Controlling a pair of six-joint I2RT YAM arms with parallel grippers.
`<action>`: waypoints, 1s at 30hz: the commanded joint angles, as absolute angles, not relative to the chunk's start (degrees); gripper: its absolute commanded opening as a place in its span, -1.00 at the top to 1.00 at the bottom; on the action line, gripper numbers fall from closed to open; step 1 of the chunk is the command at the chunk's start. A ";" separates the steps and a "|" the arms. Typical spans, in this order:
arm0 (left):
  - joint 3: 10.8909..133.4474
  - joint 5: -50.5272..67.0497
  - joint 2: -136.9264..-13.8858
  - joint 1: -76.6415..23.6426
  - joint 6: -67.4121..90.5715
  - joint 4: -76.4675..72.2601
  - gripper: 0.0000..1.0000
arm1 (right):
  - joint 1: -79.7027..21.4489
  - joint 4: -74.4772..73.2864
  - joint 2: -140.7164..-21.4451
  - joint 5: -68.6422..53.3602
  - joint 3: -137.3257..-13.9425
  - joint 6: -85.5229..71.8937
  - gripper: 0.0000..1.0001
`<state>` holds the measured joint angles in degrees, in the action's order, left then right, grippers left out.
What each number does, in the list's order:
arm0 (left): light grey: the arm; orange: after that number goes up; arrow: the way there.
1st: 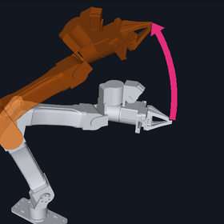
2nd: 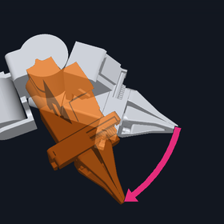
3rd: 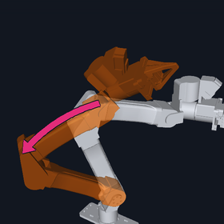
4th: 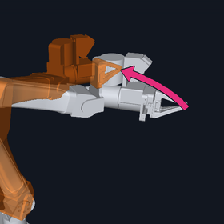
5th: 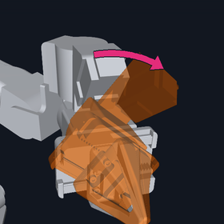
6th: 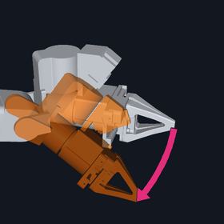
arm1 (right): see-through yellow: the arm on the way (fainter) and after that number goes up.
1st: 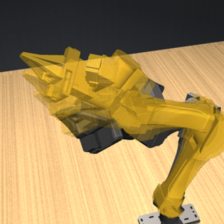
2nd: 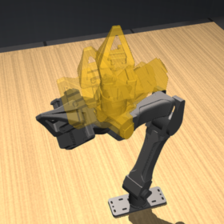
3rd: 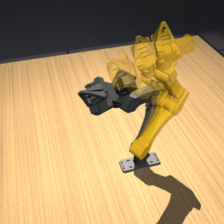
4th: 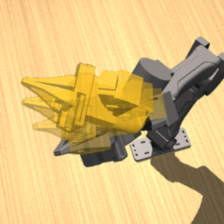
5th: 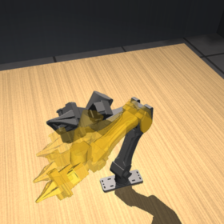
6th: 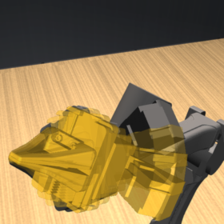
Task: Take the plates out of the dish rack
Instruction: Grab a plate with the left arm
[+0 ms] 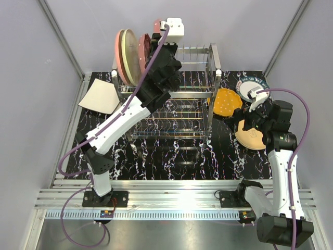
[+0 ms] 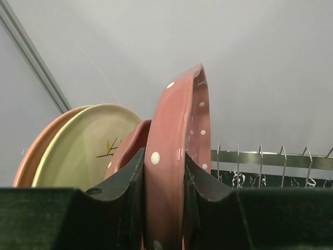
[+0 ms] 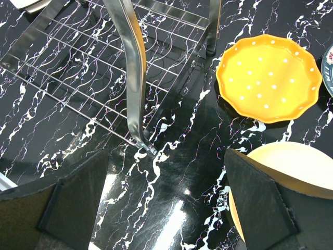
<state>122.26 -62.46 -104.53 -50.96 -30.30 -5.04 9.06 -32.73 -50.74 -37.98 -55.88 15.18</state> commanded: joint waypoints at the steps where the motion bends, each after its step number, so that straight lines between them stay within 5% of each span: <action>1: 127.44 -58.36 -100.63 -51.33 -32.25 -14.76 1.00 | 9.32 -30.67 -50.19 -37.27 -55.90 15.29 -0.99; 14: 129.90 -57.13 -98.97 -52.65 -34.11 -16.09 1.00 | 9.32 -30.67 -50.19 -37.44 -55.90 15.38 -0.99; 30: 131.40 -45.53 -87.63 -53.35 -1.95 8.78 1.00 | 9.23 -32.16 -49.48 -35.69 -56.86 16.87 -0.99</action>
